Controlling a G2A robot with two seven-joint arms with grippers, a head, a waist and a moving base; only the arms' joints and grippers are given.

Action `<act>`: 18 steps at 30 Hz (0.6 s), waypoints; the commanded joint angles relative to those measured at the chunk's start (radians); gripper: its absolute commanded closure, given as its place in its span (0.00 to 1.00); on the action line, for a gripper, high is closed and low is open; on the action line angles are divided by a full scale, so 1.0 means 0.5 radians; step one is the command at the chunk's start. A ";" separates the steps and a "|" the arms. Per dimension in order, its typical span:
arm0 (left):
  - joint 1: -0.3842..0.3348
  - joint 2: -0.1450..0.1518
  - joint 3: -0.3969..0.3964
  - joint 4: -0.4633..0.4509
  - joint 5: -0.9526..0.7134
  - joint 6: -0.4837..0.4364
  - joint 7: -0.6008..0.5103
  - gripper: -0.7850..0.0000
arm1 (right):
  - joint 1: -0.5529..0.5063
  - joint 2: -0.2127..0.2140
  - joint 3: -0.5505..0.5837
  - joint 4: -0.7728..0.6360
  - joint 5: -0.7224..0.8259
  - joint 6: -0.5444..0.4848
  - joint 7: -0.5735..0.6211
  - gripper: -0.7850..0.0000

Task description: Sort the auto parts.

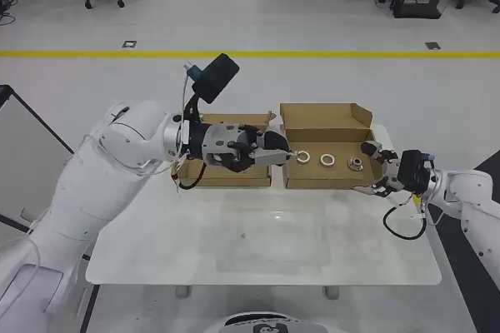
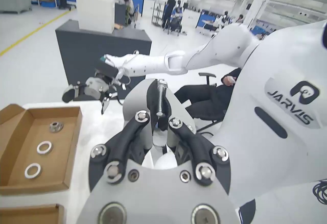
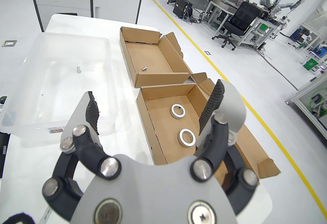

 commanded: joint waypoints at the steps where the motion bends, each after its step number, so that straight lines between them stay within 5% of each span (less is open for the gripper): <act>1: 0.016 -0.006 -0.007 -0.009 -0.096 -0.054 0.054 1.00 | 0.000 0.000 0.000 0.000 0.000 0.000 -0.002 0.00; 10: 0.024 -0.052 0.073 -0.009 -0.821 -0.277 0.025 1.00 | 0.000 0.000 0.000 0.000 0.000 0.000 -0.002 0.00; 18: 0.019 -0.098 0.142 -0.126 -1.317 -0.222 -0.030 1.00 | 0.000 0.000 0.000 0.000 0.000 0.000 -0.002 0.00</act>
